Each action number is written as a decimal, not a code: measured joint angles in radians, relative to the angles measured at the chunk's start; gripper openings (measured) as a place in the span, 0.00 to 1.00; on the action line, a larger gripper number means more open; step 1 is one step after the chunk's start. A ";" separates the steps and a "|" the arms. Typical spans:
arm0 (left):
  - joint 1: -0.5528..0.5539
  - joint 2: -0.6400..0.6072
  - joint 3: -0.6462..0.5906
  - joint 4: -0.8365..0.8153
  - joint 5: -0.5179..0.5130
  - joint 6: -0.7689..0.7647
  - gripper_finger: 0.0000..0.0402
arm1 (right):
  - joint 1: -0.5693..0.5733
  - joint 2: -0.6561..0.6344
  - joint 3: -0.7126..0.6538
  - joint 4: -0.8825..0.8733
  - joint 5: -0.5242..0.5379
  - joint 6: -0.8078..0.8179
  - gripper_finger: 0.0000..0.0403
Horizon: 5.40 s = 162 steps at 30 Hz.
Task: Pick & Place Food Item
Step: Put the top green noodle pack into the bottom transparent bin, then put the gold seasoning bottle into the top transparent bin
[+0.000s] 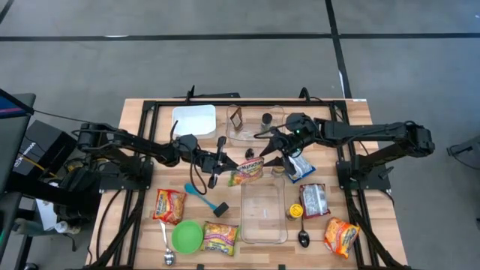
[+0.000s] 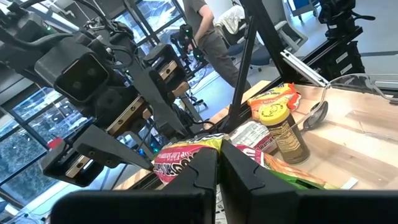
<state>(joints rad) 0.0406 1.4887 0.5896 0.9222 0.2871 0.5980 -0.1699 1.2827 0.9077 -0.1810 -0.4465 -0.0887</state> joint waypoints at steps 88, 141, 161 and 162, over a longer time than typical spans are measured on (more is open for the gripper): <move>-0.017 -0.001 0.000 -0.009 -0.002 -0.195 0.22 | 0.262 -0.006 0.001 -0.295 0.370 0.254 0.00; -0.017 -0.001 0.000 -0.032 -0.002 -0.195 0.22 | 0.351 0.077 0.001 -0.403 0.576 0.336 0.17; -0.017 -0.001 0.000 -0.033 -0.002 -0.351 0.22 | 0.351 0.077 0.171 -0.602 0.614 0.325 0.30; -0.017 -0.001 0.000 -0.033 -0.002 -0.381 0.22 | 0.351 0.077 0.178 -0.612 0.630 0.326 0.29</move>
<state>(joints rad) 0.0236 1.4876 0.5900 0.8894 0.2853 0.2174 0.1810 1.3598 1.0859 -0.7934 0.1837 0.2371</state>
